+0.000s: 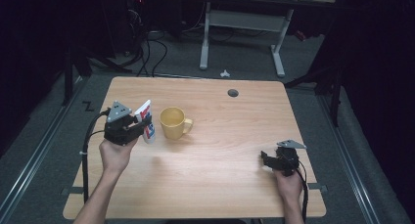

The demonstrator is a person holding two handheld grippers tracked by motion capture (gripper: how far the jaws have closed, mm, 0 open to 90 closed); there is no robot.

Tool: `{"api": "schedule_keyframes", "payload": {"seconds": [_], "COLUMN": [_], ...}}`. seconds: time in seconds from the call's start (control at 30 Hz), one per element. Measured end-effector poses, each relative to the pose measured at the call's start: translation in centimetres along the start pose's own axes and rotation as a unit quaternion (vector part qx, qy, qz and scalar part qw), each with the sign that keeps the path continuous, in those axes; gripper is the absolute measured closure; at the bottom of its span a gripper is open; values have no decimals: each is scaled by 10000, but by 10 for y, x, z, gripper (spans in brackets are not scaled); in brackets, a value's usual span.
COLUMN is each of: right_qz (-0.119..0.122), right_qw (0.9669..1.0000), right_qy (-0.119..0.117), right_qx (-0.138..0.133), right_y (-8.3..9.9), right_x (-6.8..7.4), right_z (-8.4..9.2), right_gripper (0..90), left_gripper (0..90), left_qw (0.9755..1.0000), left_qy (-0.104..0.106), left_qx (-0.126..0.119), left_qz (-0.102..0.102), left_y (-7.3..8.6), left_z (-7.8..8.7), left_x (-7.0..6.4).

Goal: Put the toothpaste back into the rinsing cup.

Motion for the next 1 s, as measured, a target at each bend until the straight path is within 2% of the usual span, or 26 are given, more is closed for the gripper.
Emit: {"api": "schedule_keyframes", "payload": {"seconds": [0.23,0.4,0.53,1.0], "right_qz": [10,13,15,17], "right_qw": [10000,10000,10000,10000], "right_qy": [-9,-12,-15,-22], "right_qx": [0,1,0,1], "right_y": [0,0,0,0], "right_x": [0,0,0,0], "right_z": [0,0,0,0], "right_gripper": [252,252,251,252], "left_gripper": [702,703,704,705], "left_qw": [9998,9993,9994,9990], "left_qy": [165,375,341,447], "left_qx": [12,-5,-2,-36], "left_qz": [-138,10,-43,6], "left_y": [-13,-19,-24,-43], "left_z": [-9,-13,-15,-26], "left_x": [-13,-14,-15,-15]}}
Point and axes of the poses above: each handheld gripper's, and its own axes: z roughly backward along the jaws, y roughly out of its underside, x roughly to its left, the point moved 2 cm from there along -z, roughly forward along the jaws, and after that the axes turned 4 degrees about z, right-handed, at the moved point
